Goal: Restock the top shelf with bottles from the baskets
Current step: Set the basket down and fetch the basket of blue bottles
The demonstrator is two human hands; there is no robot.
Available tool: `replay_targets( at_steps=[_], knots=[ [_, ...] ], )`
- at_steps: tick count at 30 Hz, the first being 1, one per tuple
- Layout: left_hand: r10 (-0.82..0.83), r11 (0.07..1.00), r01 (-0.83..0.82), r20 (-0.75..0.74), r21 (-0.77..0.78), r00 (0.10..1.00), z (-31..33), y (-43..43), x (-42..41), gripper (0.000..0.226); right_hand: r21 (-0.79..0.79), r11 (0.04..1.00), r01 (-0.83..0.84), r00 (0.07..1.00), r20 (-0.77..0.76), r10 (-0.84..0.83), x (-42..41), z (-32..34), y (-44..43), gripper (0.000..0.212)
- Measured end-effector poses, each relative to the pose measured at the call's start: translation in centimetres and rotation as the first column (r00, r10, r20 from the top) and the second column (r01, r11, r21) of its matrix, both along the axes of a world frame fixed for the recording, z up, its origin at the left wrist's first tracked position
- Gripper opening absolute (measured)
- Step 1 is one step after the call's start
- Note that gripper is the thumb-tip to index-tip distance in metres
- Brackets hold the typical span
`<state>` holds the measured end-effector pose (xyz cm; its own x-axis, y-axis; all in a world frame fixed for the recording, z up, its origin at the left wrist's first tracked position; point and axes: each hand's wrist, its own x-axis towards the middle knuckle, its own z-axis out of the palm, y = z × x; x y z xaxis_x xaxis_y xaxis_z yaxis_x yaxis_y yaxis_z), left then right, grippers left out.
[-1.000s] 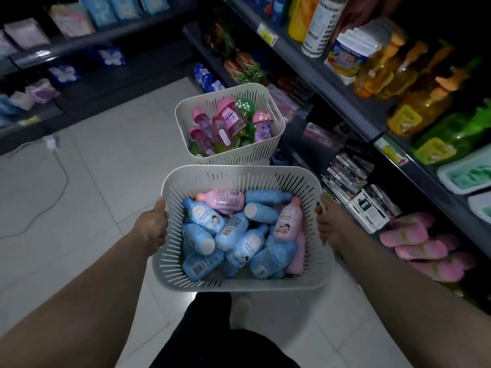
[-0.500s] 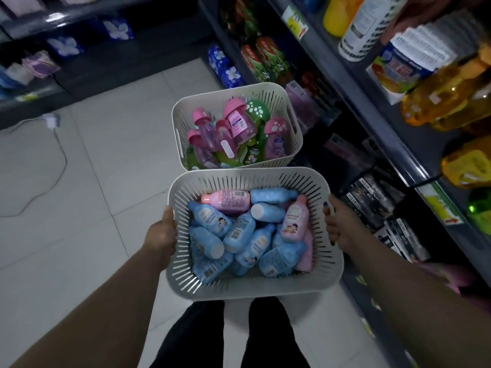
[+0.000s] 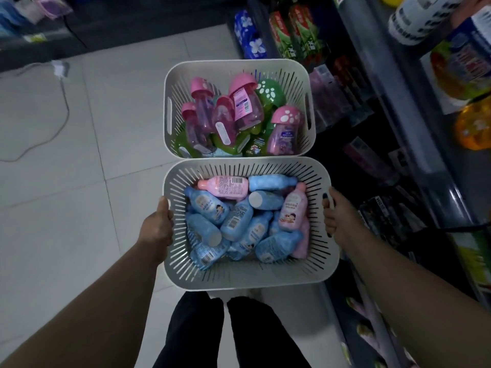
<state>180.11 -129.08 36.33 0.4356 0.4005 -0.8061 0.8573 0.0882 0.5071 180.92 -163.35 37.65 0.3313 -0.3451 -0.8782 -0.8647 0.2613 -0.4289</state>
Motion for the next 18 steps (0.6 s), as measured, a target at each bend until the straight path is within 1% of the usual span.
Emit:
replay_targets(
  at_steps=[10, 12, 14, 16, 18],
  knots=[
    [0.0, 0.997, -0.001, 0.006, 0.073, 1.0, -2.6, 0.2, 1.4, 0.052, 0.059, 0.998, 0.012, 1.0, -0.005, -0.011, 0.9, -3.3, -0.1, 0.045],
    [-0.024, 0.995, 0.023, 0.013, 0.098, 1.0, -3.1, 0.5, 1.3, 0.054, 0.065, 0.998, 0.009, 1.0, -0.003, -0.009, 1.1, -3.6, -0.5, 0.045],
    [-0.082, 0.991, 0.078, 0.026, 0.112, 0.996, -3.4, 0.7, 1.3, 0.056, 0.07, 0.998, -0.003, 1.0, 0.008, 0.003, 1.2, -4.2, -1.0, 0.045],
    [-0.099, 0.988, 0.097, 0.011, 0.123, 0.995, -3.4, 0.6, 1.3, 0.055, 0.045, 0.998, -0.044, 0.999, 0.007, 0.044, 1.3, -4.6, -1.5, 0.045],
    [-0.119, 0.979, 0.12, -0.019, 0.164, 0.993, -3.3, 0.5, 1.4, 0.059, -0.011, 0.997, -0.072, 0.997, -0.004, 0.072, 1.3, -4.8, -1.4, 0.046]
  ],
)
